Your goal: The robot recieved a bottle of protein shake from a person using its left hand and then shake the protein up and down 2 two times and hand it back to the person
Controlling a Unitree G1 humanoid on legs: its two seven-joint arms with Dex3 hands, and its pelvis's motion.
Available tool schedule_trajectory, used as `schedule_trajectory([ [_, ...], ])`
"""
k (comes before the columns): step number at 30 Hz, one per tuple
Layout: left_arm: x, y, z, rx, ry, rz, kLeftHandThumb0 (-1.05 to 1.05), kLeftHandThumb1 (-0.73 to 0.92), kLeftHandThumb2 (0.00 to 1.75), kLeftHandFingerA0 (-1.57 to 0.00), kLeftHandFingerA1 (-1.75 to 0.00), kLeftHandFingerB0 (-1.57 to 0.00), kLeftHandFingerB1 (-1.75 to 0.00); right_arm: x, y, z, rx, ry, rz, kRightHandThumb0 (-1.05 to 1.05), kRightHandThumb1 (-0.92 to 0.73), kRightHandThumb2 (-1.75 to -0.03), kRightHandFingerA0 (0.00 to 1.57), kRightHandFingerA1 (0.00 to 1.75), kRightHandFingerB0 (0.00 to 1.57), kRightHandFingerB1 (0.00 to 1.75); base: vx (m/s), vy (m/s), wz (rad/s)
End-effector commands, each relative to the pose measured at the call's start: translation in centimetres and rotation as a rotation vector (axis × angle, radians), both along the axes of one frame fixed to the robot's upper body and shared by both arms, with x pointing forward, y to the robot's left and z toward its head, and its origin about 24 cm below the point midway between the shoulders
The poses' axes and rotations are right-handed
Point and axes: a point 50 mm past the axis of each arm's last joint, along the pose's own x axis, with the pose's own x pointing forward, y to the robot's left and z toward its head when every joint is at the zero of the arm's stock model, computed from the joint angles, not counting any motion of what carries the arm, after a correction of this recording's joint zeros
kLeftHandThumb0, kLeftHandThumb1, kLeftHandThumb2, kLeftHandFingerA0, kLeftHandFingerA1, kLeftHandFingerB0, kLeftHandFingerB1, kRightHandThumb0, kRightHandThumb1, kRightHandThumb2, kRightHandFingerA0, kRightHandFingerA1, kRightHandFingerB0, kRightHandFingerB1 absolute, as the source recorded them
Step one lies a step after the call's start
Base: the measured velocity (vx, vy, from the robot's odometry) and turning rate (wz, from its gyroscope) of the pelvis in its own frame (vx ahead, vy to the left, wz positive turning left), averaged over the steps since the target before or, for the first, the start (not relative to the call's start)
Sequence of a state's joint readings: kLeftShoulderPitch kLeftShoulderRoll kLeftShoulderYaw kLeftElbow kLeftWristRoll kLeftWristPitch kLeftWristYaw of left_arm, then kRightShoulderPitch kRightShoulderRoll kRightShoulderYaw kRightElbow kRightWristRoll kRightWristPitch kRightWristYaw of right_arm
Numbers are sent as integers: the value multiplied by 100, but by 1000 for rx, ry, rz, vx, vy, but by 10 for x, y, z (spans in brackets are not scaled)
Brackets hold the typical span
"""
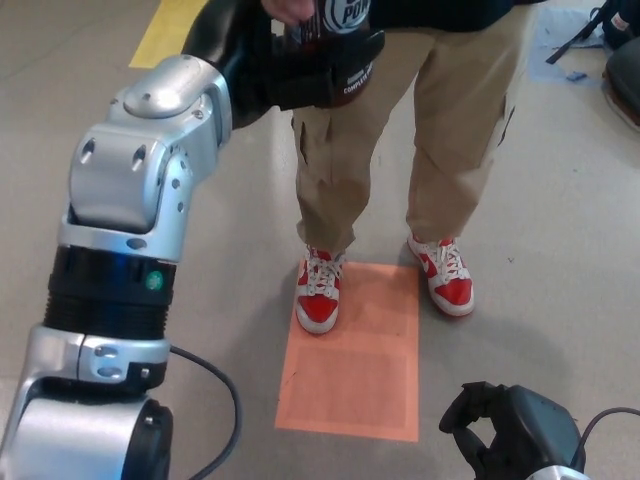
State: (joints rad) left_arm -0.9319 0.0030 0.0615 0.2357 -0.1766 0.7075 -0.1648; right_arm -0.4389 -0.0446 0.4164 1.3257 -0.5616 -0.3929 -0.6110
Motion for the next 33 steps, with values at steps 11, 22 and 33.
schedule_trajectory([
  [11,-1,10,-1,0,23,35,-30,79,64,-97,-55,-69,-51,-3,-5,-2,-7,17,-2,-49,-54,-108,107,97,96,81,0,0,0],
  [22,-5,18,-6,13,110,-151,-80,47,83,0,0,0,0,3,-3,1,-1,11,-8,-49,-54,-106,106,94,95,81,0,0,0],
  [33,-21,52,-36,253,64,-165,-82,58,98,-4,-38,-4,-19,-1,-4,0,-9,0,-1,-49,-56,-104,107,90,97,76,0,0,0],
])
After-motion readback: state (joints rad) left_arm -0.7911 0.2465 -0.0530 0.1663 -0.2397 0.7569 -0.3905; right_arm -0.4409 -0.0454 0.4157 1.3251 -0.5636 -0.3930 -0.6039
